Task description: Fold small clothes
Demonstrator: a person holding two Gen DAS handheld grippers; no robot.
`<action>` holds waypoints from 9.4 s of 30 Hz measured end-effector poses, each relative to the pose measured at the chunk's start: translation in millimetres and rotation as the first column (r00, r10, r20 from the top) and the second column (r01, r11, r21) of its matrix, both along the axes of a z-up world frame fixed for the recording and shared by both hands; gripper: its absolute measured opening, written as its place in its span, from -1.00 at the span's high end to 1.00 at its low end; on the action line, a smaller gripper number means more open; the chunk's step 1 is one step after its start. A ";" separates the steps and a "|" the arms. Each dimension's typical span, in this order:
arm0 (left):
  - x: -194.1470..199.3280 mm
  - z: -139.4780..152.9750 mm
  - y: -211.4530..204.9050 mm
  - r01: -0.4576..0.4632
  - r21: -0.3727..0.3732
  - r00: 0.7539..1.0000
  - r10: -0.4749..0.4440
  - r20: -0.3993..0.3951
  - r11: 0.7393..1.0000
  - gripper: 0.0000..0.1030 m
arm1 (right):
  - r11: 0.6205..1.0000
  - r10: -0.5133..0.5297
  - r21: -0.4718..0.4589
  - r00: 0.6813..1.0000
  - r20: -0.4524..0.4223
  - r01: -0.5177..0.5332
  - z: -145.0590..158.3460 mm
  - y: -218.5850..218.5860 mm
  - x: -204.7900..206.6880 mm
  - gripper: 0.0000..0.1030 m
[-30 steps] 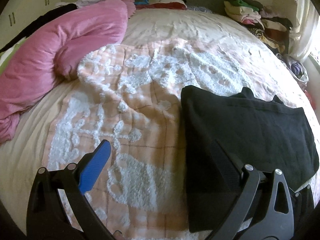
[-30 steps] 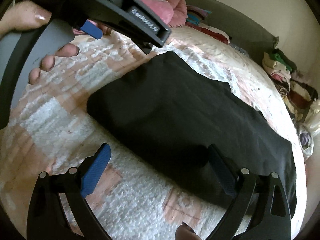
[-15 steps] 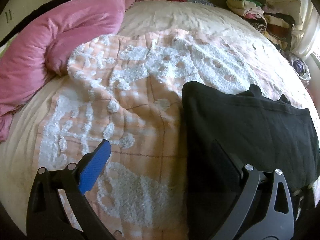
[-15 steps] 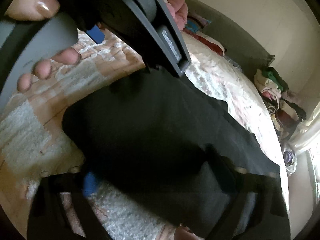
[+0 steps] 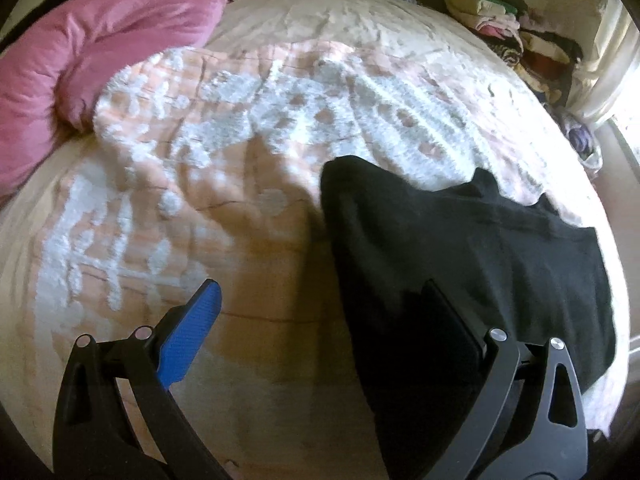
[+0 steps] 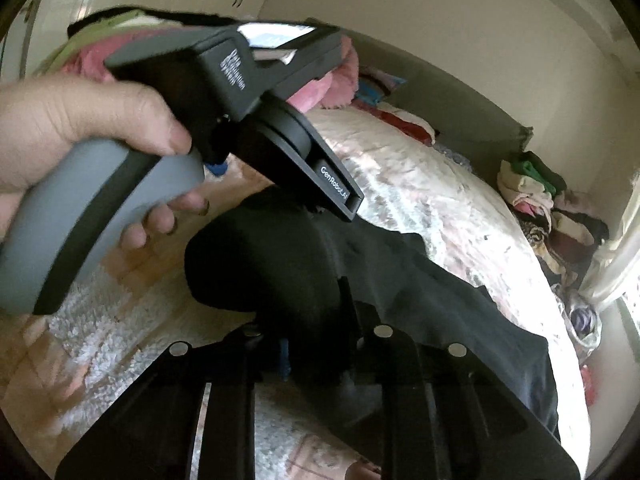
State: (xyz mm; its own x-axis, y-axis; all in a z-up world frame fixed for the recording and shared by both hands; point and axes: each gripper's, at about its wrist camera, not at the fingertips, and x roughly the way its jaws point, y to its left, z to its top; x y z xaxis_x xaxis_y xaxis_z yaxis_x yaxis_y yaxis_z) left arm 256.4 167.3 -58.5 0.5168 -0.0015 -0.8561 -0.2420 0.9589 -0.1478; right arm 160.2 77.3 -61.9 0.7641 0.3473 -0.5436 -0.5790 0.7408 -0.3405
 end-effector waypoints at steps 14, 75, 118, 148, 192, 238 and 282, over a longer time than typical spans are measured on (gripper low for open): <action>8.5 30.3 -55.4 0.115 -0.079 0.991 -0.110 0.074 0.990 0.11 | 0.991 -0.090 0.109 0.994 0.068 0.083 31.2 -41.8 -19.4 0.70; 84.7 18.3 -329.5 0.493 -0.013 0.869 -0.493 -0.025 0.870 0.02 | 0.640 -0.372 0.499 0.804 -0.464 0.585 -19.8 -282.8 21.2 0.61; -1.9 14.8 -236.1 0.374 0.124 0.918 -0.386 0.092 0.919 -0.50 | 0.872 -0.211 0.306 0.857 -0.471 0.382 34.5 -271.8 152.1 0.82; -70.3 45.1 -241.2 0.388 0.129 0.900 -0.405 0.159 0.913 -0.71 | 0.753 -0.395 0.410 0.852 -0.344 0.515 71.6 -333.5 7.9 -0.87; -226.0 12.7 -201.4 0.322 0.109 0.909 -0.339 0.243 0.940 -0.82 | 0.739 -0.528 0.320 0.805 -0.271 0.593 17.2 -289.0 -150.3 -0.91; -222.3 5.1 -198.1 0.298 0.129 0.931 -0.318 0.180 0.946 -0.82 | 0.752 -0.515 0.306 0.809 -0.282 0.585 16.1 -281.3 -150.0 -0.92; -192.7 46.0 -49.8 -0.003 -0.105 0.986 0.021 0.167 0.994 -0.82 | 0.325 -0.815 0.365 0.454 -0.359 0.872 27.3 -441.5 -193.4 -0.91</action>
State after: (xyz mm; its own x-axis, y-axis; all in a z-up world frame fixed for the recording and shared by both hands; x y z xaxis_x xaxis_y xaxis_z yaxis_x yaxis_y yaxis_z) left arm 63.7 117.5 -12.4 0.6536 -0.0791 -0.7527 -0.2167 0.9333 -0.2862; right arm -33.1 -364.2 -34.5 0.7485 -0.2492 -0.6145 0.4447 0.8761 0.1864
